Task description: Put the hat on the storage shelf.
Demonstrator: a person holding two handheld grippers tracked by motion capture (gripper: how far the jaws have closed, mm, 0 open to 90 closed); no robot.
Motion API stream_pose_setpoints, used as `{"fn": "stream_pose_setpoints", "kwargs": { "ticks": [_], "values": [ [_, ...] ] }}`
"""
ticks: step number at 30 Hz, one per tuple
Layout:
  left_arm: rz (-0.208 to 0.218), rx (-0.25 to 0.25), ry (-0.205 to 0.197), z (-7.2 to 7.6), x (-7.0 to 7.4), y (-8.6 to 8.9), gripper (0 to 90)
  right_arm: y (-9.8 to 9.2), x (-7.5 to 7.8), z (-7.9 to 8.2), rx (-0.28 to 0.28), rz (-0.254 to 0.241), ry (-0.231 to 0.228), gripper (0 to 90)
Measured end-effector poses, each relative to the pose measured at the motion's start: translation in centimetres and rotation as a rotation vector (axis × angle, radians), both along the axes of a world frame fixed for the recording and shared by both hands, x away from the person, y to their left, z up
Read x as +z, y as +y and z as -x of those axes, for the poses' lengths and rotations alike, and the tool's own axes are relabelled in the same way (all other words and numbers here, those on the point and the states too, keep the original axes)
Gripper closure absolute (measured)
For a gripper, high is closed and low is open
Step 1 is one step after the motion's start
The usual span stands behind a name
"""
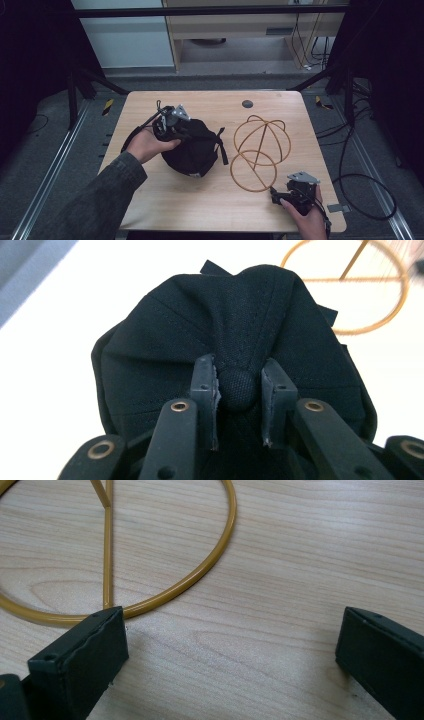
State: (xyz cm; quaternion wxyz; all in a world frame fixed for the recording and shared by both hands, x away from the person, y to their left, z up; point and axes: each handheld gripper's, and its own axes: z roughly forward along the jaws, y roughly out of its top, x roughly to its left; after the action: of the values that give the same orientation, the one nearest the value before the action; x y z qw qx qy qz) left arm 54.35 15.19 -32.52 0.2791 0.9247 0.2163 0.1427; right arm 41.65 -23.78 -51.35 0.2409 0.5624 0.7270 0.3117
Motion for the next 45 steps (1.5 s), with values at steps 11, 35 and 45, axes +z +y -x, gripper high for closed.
{"fn": "stream_pose_setpoints", "kwargs": {
  "ticks": [11,35,45],
  "values": [
    [0.052,-0.004,-0.111,2.8,4.4,0.2,72.5,0.0,0.0,0.0,-0.001,-0.005,0.000,0.5],
    [0.098,-0.069,-0.221,7.4,11.4,2.0,72.7,0.0,0.0,0.1,-0.007,-0.001,0.000,0.4],
    [0.116,-0.111,-0.258,8.5,13.6,0.7,72.7,0.0,0.0,0.1,-0.006,0.001,0.001,0.5]
  ]
}}
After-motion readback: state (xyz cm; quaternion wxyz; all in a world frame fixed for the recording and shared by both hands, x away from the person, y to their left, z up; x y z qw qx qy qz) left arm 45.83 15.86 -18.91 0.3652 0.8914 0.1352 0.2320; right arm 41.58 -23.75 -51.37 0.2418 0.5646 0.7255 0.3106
